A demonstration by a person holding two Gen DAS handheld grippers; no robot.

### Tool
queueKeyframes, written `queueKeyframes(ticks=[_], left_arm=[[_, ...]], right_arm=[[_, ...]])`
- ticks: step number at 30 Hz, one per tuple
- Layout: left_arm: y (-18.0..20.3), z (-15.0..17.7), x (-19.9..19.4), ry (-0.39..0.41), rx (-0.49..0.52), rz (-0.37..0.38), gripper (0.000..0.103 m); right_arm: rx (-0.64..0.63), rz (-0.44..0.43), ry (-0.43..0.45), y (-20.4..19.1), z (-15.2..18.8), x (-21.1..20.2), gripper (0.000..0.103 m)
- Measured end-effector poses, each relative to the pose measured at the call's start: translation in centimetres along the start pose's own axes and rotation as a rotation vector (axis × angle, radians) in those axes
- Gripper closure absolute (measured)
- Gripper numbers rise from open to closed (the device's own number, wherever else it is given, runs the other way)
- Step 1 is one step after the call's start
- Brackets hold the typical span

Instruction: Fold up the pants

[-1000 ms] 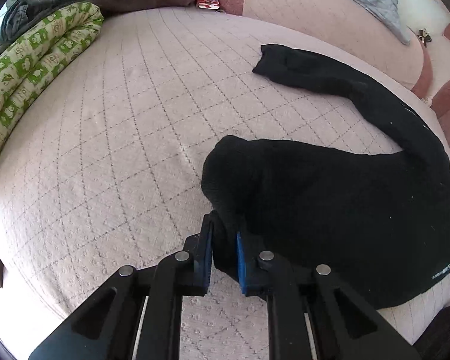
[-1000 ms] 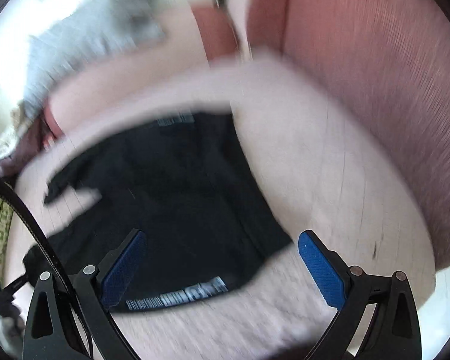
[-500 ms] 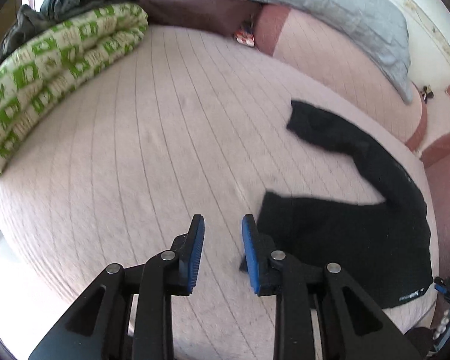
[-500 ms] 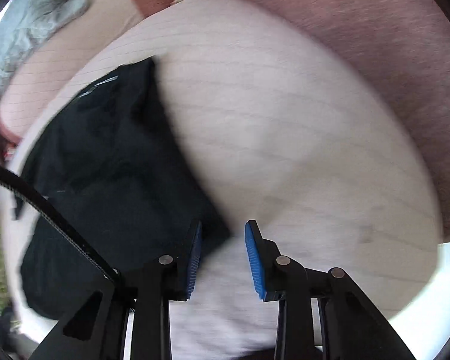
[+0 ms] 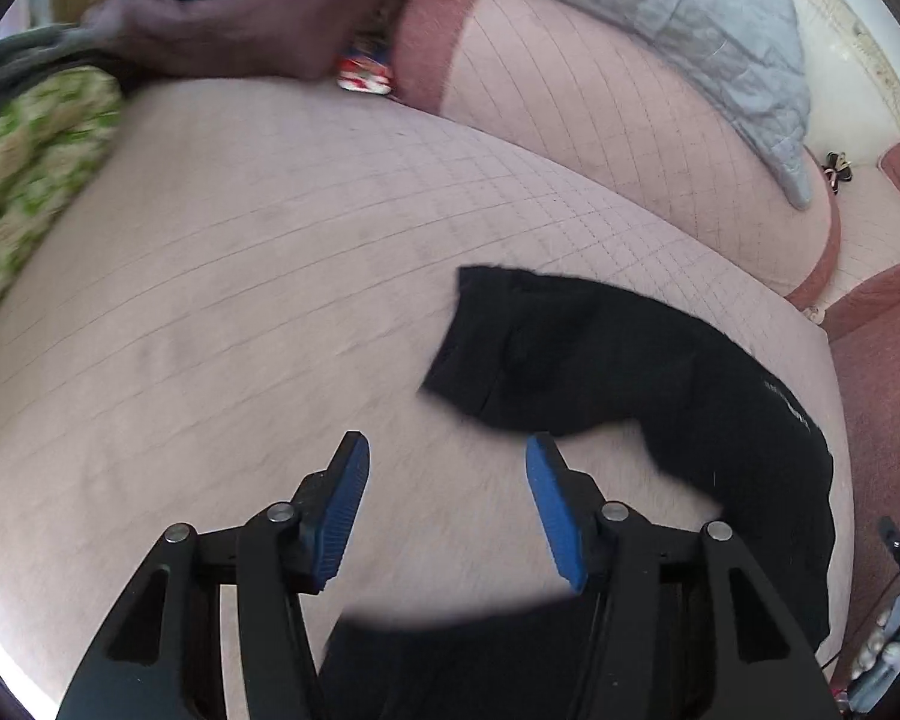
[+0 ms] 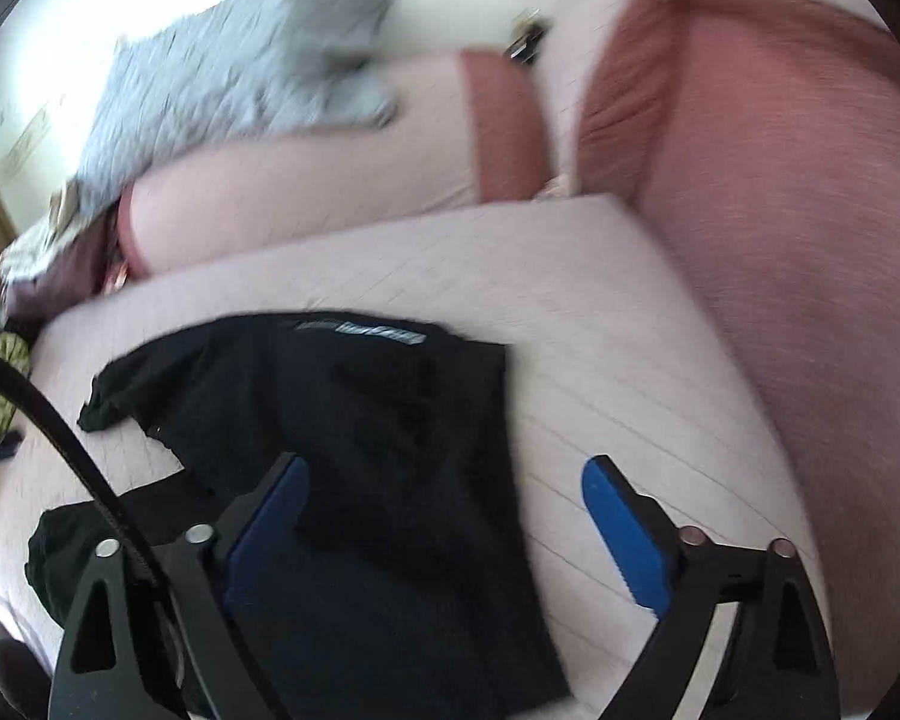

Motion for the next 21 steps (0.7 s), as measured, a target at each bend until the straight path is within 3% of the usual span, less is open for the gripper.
queueKeyframes(ticks=[5, 9, 13, 16, 18, 19, 20, 21], left_arm=[[0.8, -5.2, 6.1, -0.042, 0.002, -0.01, 0.05], [1.7, -7.9, 10.1, -0.11, 0.024, 0.089, 0.049], [3.9, -9.5, 11.8, -0.109, 0.144, 0.113, 0.015], [5.6, -10.0, 12.9, -0.125, 0.222, 0.042, 0.012], [6.9, -9.8, 13.1, -0.102, 0.3, -0.086, 0.049], [7.5, -9.6, 12.8, -0.09, 0.326, -0.082, 0.083], [8.3, -9.2, 12.5, -0.113, 0.332, 0.002, 0.091], [8.1, -8.7, 12.0, -0.12, 0.325, 0.019, 0.091]], right_arm=[[-0.092, -0.06, -0.091, -2.5, -6.2, 8.9, 0.011], [-0.167, -0.057, -0.157, -4.7, -10.1, 15.0, 0.012], [-0.22, -0.084, -0.25, -6.1, -11.4, 19.8, 0.014], [-0.283, -0.057, -0.277, -7.2, -11.4, 22.2, 0.011], [-0.299, -0.067, -0.262, -8.0, -11.9, 22.6, 0.013], [-0.296, -0.085, -0.261, -8.3, -11.8, 22.5, 0.027], [-0.294, -0.125, -0.265, -8.8, -11.8, 22.3, 0.04], [-0.288, -0.173, -0.278, -9.4, -11.7, 22.0, 0.073]])
Point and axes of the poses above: each gripper's, at about its wrist camera, not at the fingertips, and x roughly the way its jaws point, y to its right, z to its underside, the point moved 5 cm from there along x, roughly the way its jaws point, and after that the axes turned 6 degrees about -y, right-handed, at the moved point
